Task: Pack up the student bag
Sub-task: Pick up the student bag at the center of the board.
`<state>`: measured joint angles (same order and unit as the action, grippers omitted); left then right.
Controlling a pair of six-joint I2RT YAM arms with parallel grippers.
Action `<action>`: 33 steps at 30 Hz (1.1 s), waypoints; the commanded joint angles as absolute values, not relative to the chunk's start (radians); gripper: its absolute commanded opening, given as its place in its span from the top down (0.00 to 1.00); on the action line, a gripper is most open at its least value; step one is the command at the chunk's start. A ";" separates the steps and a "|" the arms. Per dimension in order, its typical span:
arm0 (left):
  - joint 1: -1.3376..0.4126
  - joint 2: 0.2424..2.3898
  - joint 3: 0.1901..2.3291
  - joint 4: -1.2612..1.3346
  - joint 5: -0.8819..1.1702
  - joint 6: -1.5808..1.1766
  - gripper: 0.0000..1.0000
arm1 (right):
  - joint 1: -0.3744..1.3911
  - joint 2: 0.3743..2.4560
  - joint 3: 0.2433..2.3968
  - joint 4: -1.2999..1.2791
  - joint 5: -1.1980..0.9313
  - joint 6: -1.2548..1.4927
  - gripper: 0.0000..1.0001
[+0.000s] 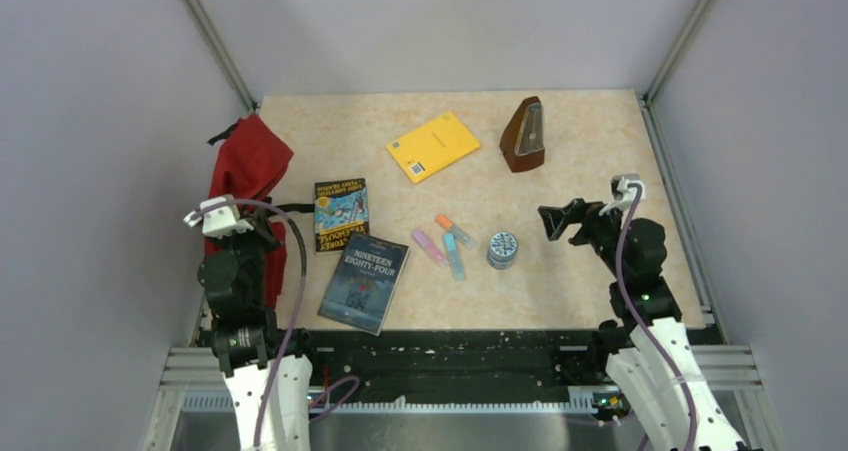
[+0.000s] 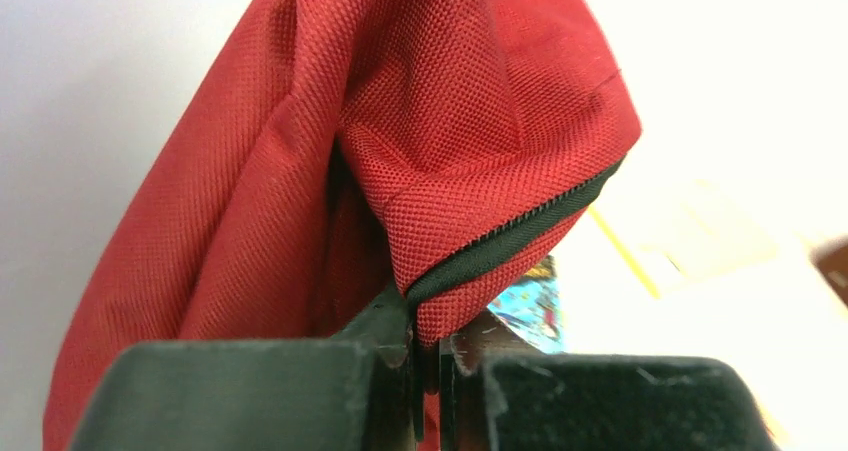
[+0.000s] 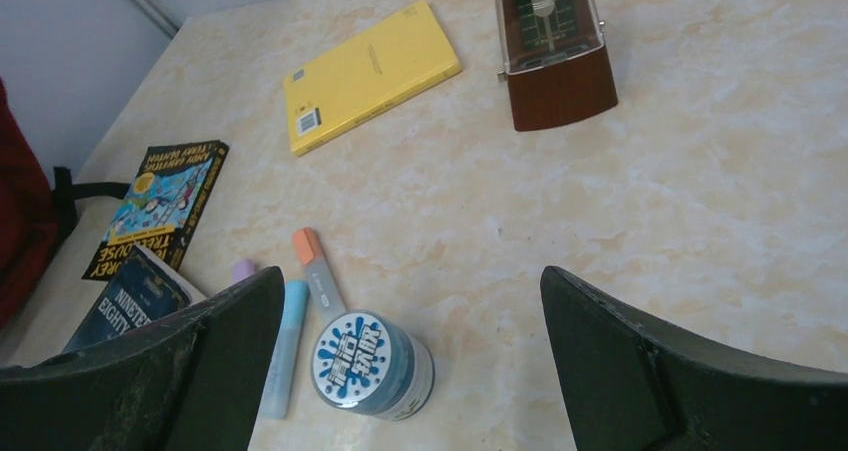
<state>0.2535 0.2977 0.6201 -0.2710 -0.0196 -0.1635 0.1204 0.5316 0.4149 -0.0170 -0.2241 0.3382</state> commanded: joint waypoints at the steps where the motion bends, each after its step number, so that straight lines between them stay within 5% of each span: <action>1: 0.225 0.304 0.670 -0.122 0.369 -0.179 1.00 | 0.115 0.512 0.470 -0.007 -0.327 0.344 0.03; 16: 0.171 0.393 0.768 0.058 0.714 -0.338 1.00 | 0.123 0.564 0.440 0.352 -0.893 0.474 0.03; 24: 0.166 0.565 1.021 0.022 0.747 -0.381 1.00 | 0.230 0.535 0.452 0.337 -0.887 0.396 0.03; 33: 0.041 0.622 1.003 0.034 0.734 -0.364 1.00 | 0.400 0.630 0.461 0.333 -0.703 0.321 0.04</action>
<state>0.1051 0.5987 0.9707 -0.0563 0.7502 -0.3977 0.3191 0.5709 0.4145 0.3016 -0.8043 0.3870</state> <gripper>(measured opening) 0.035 0.971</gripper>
